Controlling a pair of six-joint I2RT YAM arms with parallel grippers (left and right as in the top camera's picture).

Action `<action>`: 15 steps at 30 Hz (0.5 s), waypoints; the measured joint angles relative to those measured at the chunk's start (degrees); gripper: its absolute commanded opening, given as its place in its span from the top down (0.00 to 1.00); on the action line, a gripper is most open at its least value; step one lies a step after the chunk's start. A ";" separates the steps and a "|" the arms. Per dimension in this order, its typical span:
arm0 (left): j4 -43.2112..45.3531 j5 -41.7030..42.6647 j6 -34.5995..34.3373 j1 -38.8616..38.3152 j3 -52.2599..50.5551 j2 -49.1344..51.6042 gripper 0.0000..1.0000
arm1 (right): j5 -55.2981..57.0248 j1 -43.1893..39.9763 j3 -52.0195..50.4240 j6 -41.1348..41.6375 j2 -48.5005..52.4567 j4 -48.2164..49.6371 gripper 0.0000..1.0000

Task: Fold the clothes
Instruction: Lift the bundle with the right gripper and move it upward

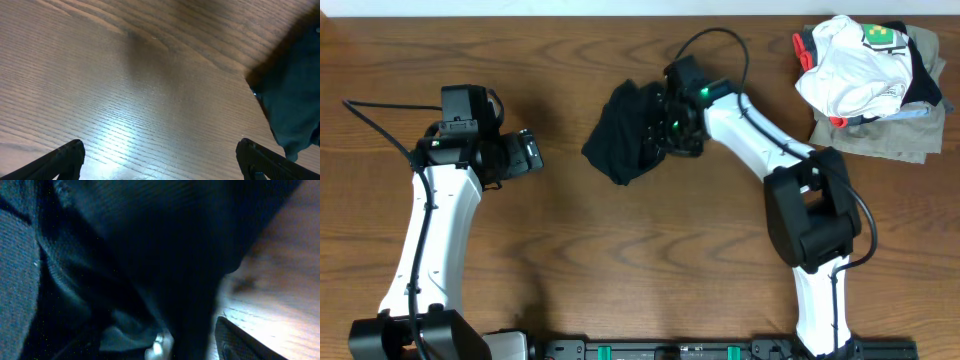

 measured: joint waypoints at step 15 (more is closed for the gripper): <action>0.02 -0.02 0.00 0.00 0.00 0.02 0.02 | 0.07 2.73 -6.84 10.01 -0.02 14.64 0.73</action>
